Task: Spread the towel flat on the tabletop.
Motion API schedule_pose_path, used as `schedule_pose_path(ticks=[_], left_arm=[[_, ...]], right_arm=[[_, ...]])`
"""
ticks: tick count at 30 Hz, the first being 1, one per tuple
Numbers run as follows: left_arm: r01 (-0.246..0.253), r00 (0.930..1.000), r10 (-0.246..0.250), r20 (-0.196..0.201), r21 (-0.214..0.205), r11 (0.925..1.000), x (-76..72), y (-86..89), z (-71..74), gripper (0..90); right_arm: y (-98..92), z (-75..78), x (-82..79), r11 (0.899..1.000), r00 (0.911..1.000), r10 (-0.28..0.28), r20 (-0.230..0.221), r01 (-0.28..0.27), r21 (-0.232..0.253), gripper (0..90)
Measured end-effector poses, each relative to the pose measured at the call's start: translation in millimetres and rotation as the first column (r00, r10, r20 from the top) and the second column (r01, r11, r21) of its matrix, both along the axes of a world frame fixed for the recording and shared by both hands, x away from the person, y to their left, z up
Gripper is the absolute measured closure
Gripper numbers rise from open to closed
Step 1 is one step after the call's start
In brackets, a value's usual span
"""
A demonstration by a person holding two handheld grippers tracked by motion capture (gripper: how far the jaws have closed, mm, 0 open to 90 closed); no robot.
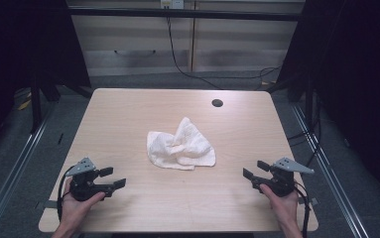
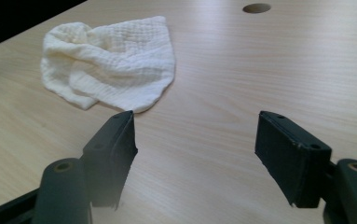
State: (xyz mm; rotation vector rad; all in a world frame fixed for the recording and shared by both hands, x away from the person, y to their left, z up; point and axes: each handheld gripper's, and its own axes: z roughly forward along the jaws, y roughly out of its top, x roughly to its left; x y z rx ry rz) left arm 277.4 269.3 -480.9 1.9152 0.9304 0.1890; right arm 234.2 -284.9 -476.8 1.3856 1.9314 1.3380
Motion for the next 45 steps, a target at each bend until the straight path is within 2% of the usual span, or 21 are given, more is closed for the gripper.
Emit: schedule_pose_path(ticks=[2, 4, 6, 11, 15, 16, 17, 20, 25, 31, 36, 38, 40, 43, 45], left_arm=[[-0.001, 1.0, 0.001, -0.006, 0.0, 1.0, 0.4, -1.1, -0.5, 23.6], [0.003, 1.0, -0.003, -0.008, 0.008, 1.0, 1.4, -1.7, -0.9, 21.9], [0.006, 1.0, -0.006, -0.007, 0.005, 1.0, 2.5, -2.4, -0.8, 21.4], [0.009, 0.9999, -0.009, -0.011, 0.004, 1.0, 2.5, -3.1, -1.1, 17.9], [0.024, 0.9997, -0.024, -0.008, 0.002, 0.9997, 1.3, -3.3, 0.1, 16.5], [0.023, 0.9997, -0.023, -0.003, -0.005, 0.9997, 0.5, -4.1, 0.7, 16.5], [0.028, 0.9996, -0.028, 0.002, -0.005, 0.9996, 0.3, -3.8, 1.4, 16.3], [0.023, 0.9997, -0.023, 0.006, -0.007, 0.9997, -0.2, -2.8, 2.5, 16.3], [0.013, 0.9999, -0.013, -0.006, 0.003, 0.9999, 1.6, -2.6, -0.1, 16.8], [0.007, 1.0, -0.007, -0.003, 0.01, 0.9999, 1.2, -0.9, -0.3, 17.3], [0.008, 1.0, -0.008, -0.002, 0.014, 0.9999, 1.3, -1.2, -0.4, 17.6], [0.007, 1.0, -0.007, -0.001, 0.016, 0.9999, 1.4, -1.7, -0.6, 17.7], [0.007, 1.0, -0.007, 0.0, 0.018, 0.9998, 1.7, -1.6, -0.8, 17.8], [0.007, 1.0, -0.007, -0.002, 0.019, 0.9998, 1.7, -1.5, -1.0, 17.8], [0.005, 1.0, -0.005, -0.001, 0.021, 0.9998, 1.8, -1.0, -1.0, 17.8]], right_arm=[[1.7, 1.9, 1.7, 1.0, 0.9997, 0.021, -0.007, -0.021, 0.003, 30.5], [8.1, 3.7, 3.1, 0.998, 0.9984, 0.054, -0.017, -0.054, -0.018, 31.5], [10.8, 3.2, 3.6, 0.998, 0.9978, 0.063, -0.021, -0.063, -0.026, 32.0], [27.1, 2.4, 4.0, 0.989, 0.9925, 0.117, -0.034, -0.12, -0.082, 34.4], [37.2, 4.0, 7.1, 0.986, 0.9893, 0.142, -0.035, -0.144, -0.083, 35.4], [40.8, 5.3, 9.1, 0.985, 0.9857, 0.161, -0.051, -0.164, -0.063, 37.2], [45.6, 7.2, 12.2, 0.98, 0.9794, 0.191, -0.065, -0.194, -0.047, 38.9], [55.8, 12.7, 19.9, 0.974, 0.9737, 0.217, -0.068, -0.221, -0.05, 40.1], [68.2, 17.1, 42.2, 0.962, 0.9591, 0.262, -0.108, -0.268, -0.049, 40.8], [77.7, 17.3, 75.6, 0.95, 0.9446, 0.294, -0.145, -0.306, -0.064, 53.1], [82.2, 15.8, 89.3, 0.943, 0.9376, 0.305, -0.167, -0.322, -0.083, 58.7], [84.2, 13.1, 97.3, 0.938, 0.9302, 0.313, -0.192, -0.334, -0.091, 61.5], [84.6, 11.7, 99.5, 0.94, 0.9314, 0.305, -0.198, -0.328, -0.091, 62.0], [84.6, 1.9, 107.7, 0.938, 0.9244, 0.306, -0.227, -0.334, -0.093, 62.9], [84.9, -0.9, 109.0, 0.937, 0.9228, 0.305, -0.235, -0.335, -0.098, 62.4]])
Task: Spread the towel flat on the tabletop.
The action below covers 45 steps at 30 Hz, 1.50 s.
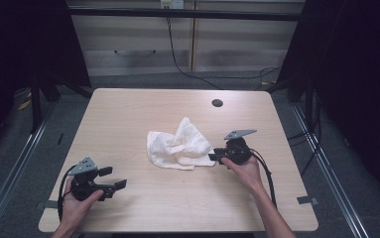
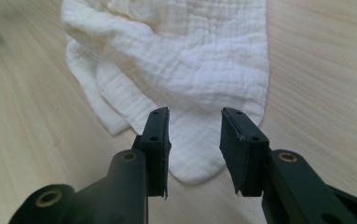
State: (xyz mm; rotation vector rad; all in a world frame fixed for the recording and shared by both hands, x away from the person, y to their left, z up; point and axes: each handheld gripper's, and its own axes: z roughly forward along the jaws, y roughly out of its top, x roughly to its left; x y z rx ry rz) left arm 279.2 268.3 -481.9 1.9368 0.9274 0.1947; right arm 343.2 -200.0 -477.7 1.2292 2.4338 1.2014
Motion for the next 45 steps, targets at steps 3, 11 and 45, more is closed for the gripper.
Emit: schedule_pose_path(ticks=[3, 11, 45], left_arm=[[-0.002, 1.0, 0.002, 0.0, 0.001, 1.0, 0.1, 0.1, -0.2, 17.8], [0.002, 1.0, -0.002, -0.002, 0.005, 1.0, 0.2, 0.1, -0.5, 18.0], [0.002, 1.0, -0.002, -0.009, 0.019, 0.9998, 1.9, -0.1, -2.3, 18.2]], right_arm=[[1.0, -7.1, 3.2, 1.0, 0.9999, 0.004, -0.01, -0.004, -0.005, 60.4], [5.8, -18.4, 5.3, 1.0, 0.9991, 0.022, -0.037, -0.023, -0.02, 58.0], [6.2, -12.8, -10.3, 0.999, 0.9987, 0.044, 0.027, -0.044, 0.0, 86.9]])
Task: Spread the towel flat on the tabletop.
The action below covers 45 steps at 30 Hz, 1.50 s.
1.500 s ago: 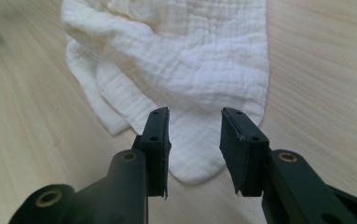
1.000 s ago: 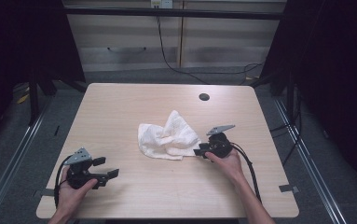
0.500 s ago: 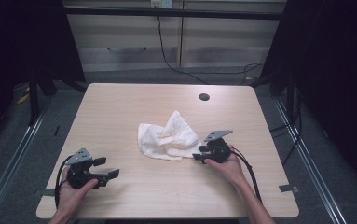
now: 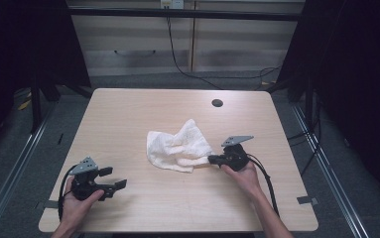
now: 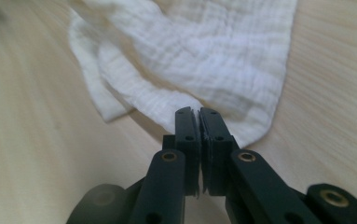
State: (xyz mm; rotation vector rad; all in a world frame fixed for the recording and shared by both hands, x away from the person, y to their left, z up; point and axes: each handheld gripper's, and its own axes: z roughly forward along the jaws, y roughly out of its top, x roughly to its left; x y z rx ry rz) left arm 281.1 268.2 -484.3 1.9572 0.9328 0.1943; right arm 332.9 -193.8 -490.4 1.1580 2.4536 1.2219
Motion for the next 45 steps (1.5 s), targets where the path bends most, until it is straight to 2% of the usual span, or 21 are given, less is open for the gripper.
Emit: schedule_pose_path(ticks=[2, 5, 9, 10, 12, 13, 15, 16, 18, 19, 22, 23, 25, 27, 32, 34, 38, 41, 42, 43, 45], left_arm=[[-0.001, 1.0, 0.001, 0.002, -0.005, 1.0, -0.4, -0.5, 0.2, 18.2], [0.0, 1.0, 0.0, 0.003, -0.005, 1.0, -0.5, -1.0, 0.6, 18.3], [0.002, 1.0, -0.002, 0.0, -0.004, 1.0, 0.3, -1.7, 0.5, 18.3], [0.003, 1.0, -0.003, 0.0, -0.004, 1.0, 0.5, -1.9, 0.5, 18.3], [0.004, 1.0, -0.004, 0.002, -0.004, 1.0, 0.8, -2.0, 0.7, 18.3], [0.005, 1.0, -0.005, 0.002, -0.004, 1.0, 0.8, -2.0, 0.8, 18.3], [0.005, 1.0, -0.005, 0.003, -0.004, 1.0, 1.0, -2.0, 0.8, 18.4], [0.006, 1.0, -0.006, 0.003, -0.004, 1.0, 1.0, -1.9, 0.8, 18.4], [0.007, 1.0, -0.007, 0.003, -0.007, 1.0, 0.9, -2.0, 1.0, 18.4], [0.007, 1.0, -0.007, 0.003, -0.006, 1.0, 1.0, -1.9, 1.0, 18.4], [0.008, 1.0, -0.008, 0.005, -0.008, 0.9999, 1.1, -1.5, 1.1, 18.4], [0.008, 1.0, -0.008, 0.005, -0.008, 0.9999, 1.2, -1.4, 1.2, 18.4], [0.006, 1.0, -0.006, 0.006, -0.006, 1.0, 1.3, -1.0, 1.2, 18.4], [0.006, 1.0, -0.006, 0.006, -0.006, 1.0, 1.3, -0.9, 1.2, 18.4], [0.008, 0.9999, -0.008, 0.007, -0.008, 0.9999, 1.0, -0.7, 1.5, 18.4], [0.009, 0.9999, -0.009, 0.006, -0.006, 0.9999, 1.1, -0.7, 1.4, 18.4], [0.009, 1.0, -0.009, 0.004, -0.007, 0.9999, 1.2, -1.5, 1.0, 18.4], [0.008, 1.0, -0.008, 0.003, -0.006, 0.9999, 1.3, -1.6, 0.9, 18.4], [0.008, 1.0, -0.008, 0.003, -0.006, 0.9999, 1.3, -1.6, 0.9, 18.4], [0.009, 1.0, -0.009, 0.003, -0.006, 0.9999, 1.4, -1.7, 0.8, 18.4], [0.01, 0.9999, -0.01, 0.003, -0.006, 0.9999, 1.1, -1.9, 0.9, 18.4]], right_arm=[[-0.8, 11.9, -4.2, 0.999, 0.9998, 0.016, 0.008, -0.016, 0.044, 86.9], [-1.1, 27.3, -10.5, 0.997, 0.9993, 0.027, 0.025, -0.028, 0.066, 86.9], [0.3, 51.3, -19.9, 0.994, 0.9958, 0.046, 0.08, -0.053, 0.091, 87.0], [1.7, 63.5, -23.0, 0.993, 0.9929, 0.051, 0.108, -0.062, 0.103, 87.1], [3.1, 75.4, -24.7, 0.991, 0.9898, 0.056, 0.131, -0.071, 0.116, 87.1], [3.1, 75.4, -24.7, 0.991, 0.9898, 0.056, 0.131, -0.071, 0.116, 87.1], [5.9, 91.7, -24.8, 0.988, 0.9853, 0.062, 0.16, -0.083, 0.132, 87.2], [5.9, 91.7, -24.8, 0.988, 0.9853, 0.062, 0.16, -0.083, 0.132, 87.2], [8.6, 106.8, -22.8, 0.985, 0.9806, 0.061, 0.186, -0.089, 0.146, 87.2], [8.6, 106.8, -22.8, 0.985, 0.9806, 0.061, 0.186, -0.089, 0.146, 87.2], [12.7, 121.8, -20.6, 0.981, 0.9742, 0.065, 0.216, -0.102, 0.164, 87.2], [16.5, 133.5, -20.6, 0.977, 0.9688, 0.074, 0.237, -0.118, 0.179, 87.3], [17.8, 137.4, -21.1, 0.975, 0.9668, 0.076, 0.244, -0.123, 0.184, 87.2], [24.2, 151.2, -24.6, 0.971, 0.9578, 0.091, 0.273, -0.146, 0.19, 87.3], [29.5, 161.8, -30.4, 0.964, 0.9489, 0.111, 0.295, -0.175, 0.201, 87.2], [30.6, 166.7, -36.0, 0.957, 0.942, 0.12, 0.313, -0.193, 0.215, 87.2], [29.3, 172.7, -41.3, 0.951, 0.9365, 0.123, 0.328, -0.206, 0.231, 87.3], [27.1, 181.5, -46.9, 0.938, 0.9292, 0.127, 0.347, -0.226, 0.262, 87.2], [26.6, 188.3, -50.8, 0.932, 0.9225, 0.128, 0.364, -0.238, 0.274, 87.3], [26.6, 188.3, -50.8, 0.932, 0.9225, 0.128, 0.364, -0.238, 0.274, 87.3], [26.3, 194.2, -53.9, 0.921, 0.9167, 0.134, 0.377, -0.255, 0.295, 87.3]])
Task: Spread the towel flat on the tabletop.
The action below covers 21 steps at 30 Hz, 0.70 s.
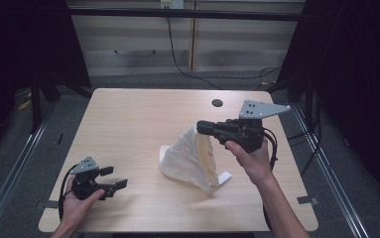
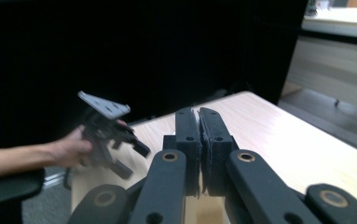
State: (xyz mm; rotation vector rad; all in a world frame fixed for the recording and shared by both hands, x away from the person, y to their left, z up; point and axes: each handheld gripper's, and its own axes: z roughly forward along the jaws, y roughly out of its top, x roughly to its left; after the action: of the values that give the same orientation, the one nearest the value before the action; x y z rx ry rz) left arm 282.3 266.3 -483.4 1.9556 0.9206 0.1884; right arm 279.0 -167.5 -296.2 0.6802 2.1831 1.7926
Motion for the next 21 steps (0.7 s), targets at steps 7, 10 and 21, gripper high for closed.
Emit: schedule_pose_path(ticks=[7, 10, 21], left_arm=[[0.007, 1.0, -0.007, -0.003, 0.0, 1.0, -0.1, -0.2, -0.2, 18.7], [0.011, 0.9999, -0.011, -0.007, 0.001, 0.9999, 0.2, -1.5, -1.0, 19.2], [0.076, 0.9971, -0.075, -0.008, 0.003, 0.9971, -2.6, -25.3, 4.8, 20.3]], right_arm=[[-6.0, -14.6, 11.2, 0.999, 0.9985, -0.043, -0.035, 0.042, -0.005, 87.2], [-12.0, -37.8, 22.9, 0.997, 0.9929, -0.081, -0.088, 0.079, -0.019, 87.3], [-39.6, -110.8, 52.9, 0.974, 0.9489, -0.222, -0.225, 0.204, -0.1, 87.2]])
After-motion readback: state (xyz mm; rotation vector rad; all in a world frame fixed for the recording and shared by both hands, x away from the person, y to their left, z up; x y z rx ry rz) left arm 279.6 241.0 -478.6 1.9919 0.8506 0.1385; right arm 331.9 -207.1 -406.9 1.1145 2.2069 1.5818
